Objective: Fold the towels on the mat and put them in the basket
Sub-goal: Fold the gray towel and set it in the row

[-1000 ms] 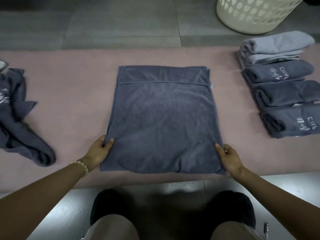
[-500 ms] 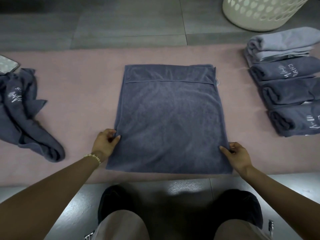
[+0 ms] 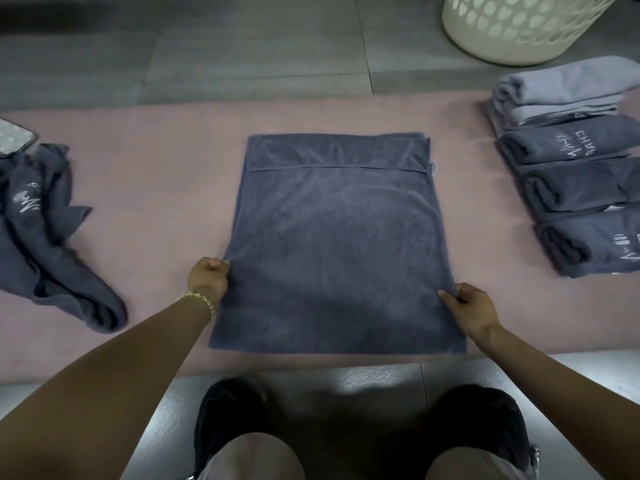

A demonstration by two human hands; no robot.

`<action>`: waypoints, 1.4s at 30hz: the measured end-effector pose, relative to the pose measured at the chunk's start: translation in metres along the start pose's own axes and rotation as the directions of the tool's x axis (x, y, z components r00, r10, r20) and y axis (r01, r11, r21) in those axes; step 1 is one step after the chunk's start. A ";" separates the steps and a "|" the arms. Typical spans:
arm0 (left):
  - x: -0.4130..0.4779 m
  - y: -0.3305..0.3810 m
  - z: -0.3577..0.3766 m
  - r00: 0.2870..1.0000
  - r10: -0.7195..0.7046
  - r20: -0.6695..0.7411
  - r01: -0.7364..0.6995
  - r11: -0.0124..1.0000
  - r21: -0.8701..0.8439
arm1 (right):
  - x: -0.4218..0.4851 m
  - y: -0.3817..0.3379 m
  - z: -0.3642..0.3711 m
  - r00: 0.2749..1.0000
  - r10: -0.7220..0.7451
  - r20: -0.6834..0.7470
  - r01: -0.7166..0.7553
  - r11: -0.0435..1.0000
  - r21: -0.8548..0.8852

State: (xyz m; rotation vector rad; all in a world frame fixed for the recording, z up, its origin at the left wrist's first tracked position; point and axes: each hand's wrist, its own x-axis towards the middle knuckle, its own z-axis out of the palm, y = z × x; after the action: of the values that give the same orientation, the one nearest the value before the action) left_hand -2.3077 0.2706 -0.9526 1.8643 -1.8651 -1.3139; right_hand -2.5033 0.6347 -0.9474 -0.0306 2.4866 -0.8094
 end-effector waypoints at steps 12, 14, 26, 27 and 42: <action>-0.019 0.004 -0.044 0.747 -0.168 0.643 0.037 0.977 0.212 | -0.012 -0.007 -0.024 0.925 0.155 0.348 -0.283 0.891 0.355; -0.017 0.016 -0.055 0.673 -0.189 0.715 0.168 0.981 0.102 | -0.009 -0.022 -0.040 0.877 0.133 0.463 -0.358 0.822 0.443; 0.023 0.130 -0.013 0.888 0.052 0.458 0.278 0.732 -0.622 | 0.073 -0.132 -0.067 0.974 0.067 0.216 -0.226 0.269 0.936; 0.028 0.124 -0.005 0.900 0.058 0.431 0.214 0.804 -0.555 | 0.076 -0.128 -0.059 0.973 0.098 0.207 -0.228 0.352 0.908; 0.091 0.120 0.044 0.952 -0.041 0.303 0.000 0.991 0.134 | 0.140 -0.143 -0.016 0.973 0.222 0.065 -0.231 0.912 0.339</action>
State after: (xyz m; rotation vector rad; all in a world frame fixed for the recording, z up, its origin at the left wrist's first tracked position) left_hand -2.4393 0.1869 -0.9367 1.8317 -2.1359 -1.6004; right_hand -2.6512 0.5016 -0.9231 0.3633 2.2355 -1.1203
